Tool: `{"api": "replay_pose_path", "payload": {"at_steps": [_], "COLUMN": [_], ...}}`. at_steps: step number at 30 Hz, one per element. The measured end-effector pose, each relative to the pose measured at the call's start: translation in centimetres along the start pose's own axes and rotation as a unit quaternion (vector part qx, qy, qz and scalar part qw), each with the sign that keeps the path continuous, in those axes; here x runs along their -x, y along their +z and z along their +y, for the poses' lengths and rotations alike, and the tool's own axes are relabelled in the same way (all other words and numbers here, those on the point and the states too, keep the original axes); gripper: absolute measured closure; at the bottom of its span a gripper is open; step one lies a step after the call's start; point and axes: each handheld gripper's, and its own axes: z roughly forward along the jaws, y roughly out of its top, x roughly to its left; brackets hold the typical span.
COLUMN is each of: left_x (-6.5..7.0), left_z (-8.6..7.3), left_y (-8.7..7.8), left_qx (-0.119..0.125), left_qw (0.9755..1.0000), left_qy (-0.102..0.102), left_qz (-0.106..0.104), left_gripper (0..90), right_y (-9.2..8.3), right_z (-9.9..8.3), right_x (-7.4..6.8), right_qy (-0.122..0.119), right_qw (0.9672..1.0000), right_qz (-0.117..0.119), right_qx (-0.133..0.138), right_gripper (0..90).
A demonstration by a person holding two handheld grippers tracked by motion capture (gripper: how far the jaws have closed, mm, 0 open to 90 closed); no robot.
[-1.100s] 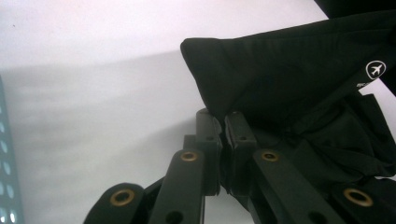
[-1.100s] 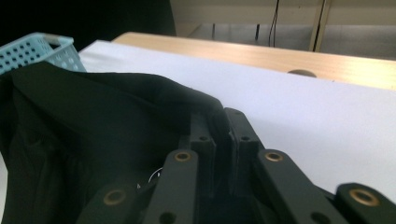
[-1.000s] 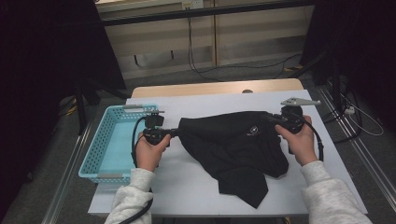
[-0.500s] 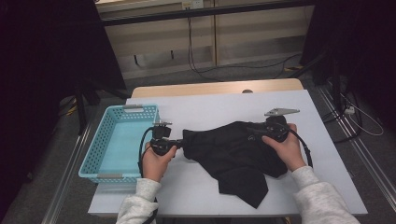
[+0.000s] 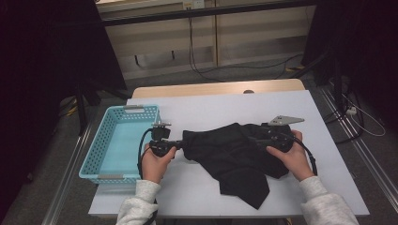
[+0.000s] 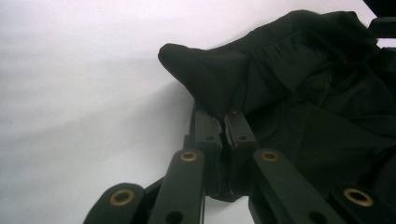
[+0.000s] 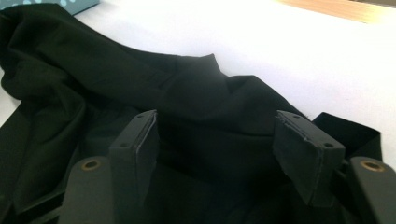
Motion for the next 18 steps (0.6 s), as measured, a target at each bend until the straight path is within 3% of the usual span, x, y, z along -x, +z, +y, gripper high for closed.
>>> {"api": "replay_pose_path", "payload": {"at_steps": [8, 14, 16, 18], "left_x": [0.0, 0.2, 0.3, 0.3], "left_z": [-0.1, 0.0, 0.0, 0.0], "left_y": [-0.1, 0.1, 0.1, 0.1], "left_qx": [-0.001, -0.001, -0.002, -0.001], "left_qw": [1.0, 1.0, 1.0, 1.0], "left_qy": [0.001, 0.004, 0.006, 0.006], "left_qz": [-0.001, -0.001, -0.002, -0.002], "left_gripper": [86.4, 86.4, 86.4, 86.4], "right_y": [0.6, 1.8, 2.0, 2.2], "right_z": [0.0, 0.3, 0.5, 0.6], "right_x": [-0.9, -1.0, -0.9, -0.6], "right_qy": [-0.049, -0.066, -0.068, -0.063], "right_qw": [0.9985, 0.9966, 0.9961, 0.997], "right_qz": [-0.014, -0.037, -0.045, -0.034], "right_qx": [-0.021, -0.031, -0.032, -0.031], "right_gripper": [37.3, 41.9, 48.3, 61.3]}}
